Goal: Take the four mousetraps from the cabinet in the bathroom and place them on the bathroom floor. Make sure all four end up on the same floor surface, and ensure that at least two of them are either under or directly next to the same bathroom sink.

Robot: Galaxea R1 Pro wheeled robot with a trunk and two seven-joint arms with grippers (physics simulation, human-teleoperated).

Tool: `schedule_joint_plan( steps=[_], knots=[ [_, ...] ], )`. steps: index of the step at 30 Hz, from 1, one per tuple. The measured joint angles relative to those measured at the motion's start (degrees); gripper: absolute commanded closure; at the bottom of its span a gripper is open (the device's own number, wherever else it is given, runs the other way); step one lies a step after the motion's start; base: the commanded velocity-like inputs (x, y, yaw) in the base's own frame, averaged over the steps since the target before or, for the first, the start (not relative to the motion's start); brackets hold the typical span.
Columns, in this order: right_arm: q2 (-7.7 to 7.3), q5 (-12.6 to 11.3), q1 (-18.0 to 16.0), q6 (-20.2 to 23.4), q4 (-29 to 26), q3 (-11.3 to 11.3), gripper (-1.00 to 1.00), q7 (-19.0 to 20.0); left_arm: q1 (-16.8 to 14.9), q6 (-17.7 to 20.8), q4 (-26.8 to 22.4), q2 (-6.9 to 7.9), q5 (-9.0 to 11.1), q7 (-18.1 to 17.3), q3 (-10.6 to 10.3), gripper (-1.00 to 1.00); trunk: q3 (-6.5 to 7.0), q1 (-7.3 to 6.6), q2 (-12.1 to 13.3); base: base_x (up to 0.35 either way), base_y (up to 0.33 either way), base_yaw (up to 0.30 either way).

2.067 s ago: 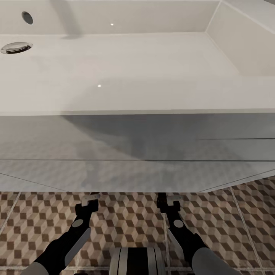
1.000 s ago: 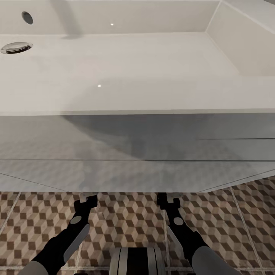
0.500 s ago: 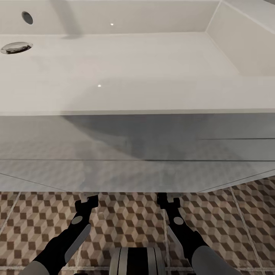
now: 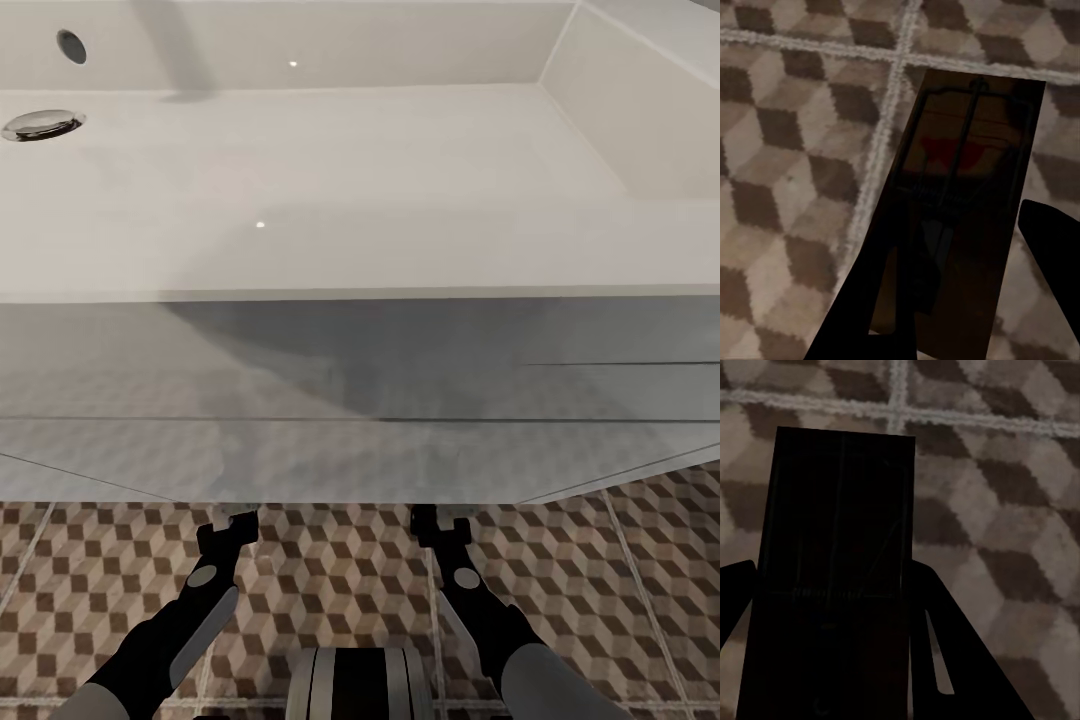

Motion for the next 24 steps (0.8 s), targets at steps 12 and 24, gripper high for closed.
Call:
schedule_joint_plan(
  steps=[12, 24],
  knots=[
    [0.0, 0.0, 0.0, -0.1, 0.0, -0.1, 1.0, -0.1, 0.0, 0.0, 0.0, -0.45, 0.0, 0.1, 0.0, 1.0, 0.0, 0.0, 0.0, 0.0, 0.0, 0.0],
    [0.0, -0.2, 0.0, 0.0, -1.1, -0.1, 1.0, 0.0, 0.0, 0.0, 0.0, -1.47, 0.0, 0.3, 0.0, 1.0, 0.0, 0.0, 0.0, 0.0, 0.0, 0.0]
  ],
)
